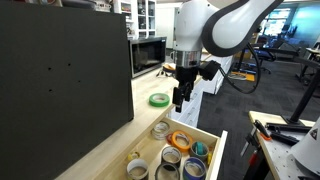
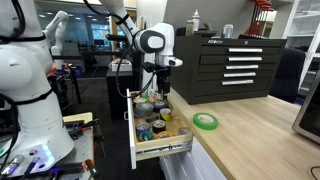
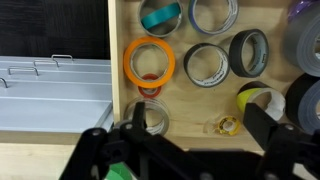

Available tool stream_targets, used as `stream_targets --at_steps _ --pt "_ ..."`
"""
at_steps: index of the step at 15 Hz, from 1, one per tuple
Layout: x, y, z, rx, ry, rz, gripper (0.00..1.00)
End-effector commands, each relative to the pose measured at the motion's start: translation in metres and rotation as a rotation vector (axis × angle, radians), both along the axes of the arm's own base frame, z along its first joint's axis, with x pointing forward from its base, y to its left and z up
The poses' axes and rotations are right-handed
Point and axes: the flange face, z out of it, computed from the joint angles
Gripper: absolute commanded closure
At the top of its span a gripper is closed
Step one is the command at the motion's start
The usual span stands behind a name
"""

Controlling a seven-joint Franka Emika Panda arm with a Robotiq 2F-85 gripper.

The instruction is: Take the orange tape out of the open drawer and place it on top of the green tape

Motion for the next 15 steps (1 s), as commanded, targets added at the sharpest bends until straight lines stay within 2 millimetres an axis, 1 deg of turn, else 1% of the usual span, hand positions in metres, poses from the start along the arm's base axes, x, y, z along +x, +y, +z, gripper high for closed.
stream_targets --at_steps 1,3,5,6,12,15 --pt "0.0 0.0 0.0 0.0 0.002 0.0 0.0" --pt "0.0 0.0 -0.001 0.0 0.002 0.0 0.0" --pt "0.001 0.0 -0.009 -0.001 0.017 -0.012 0.0" --pt "0.001 0.001 -0.02 0.006 0.035 -0.018 0.0" --pt "-0.003 0.007 -0.058 0.009 0.093 -0.003 0.0" --pt "0.006 0.009 -0.079 0.012 0.109 0.016 0.0"
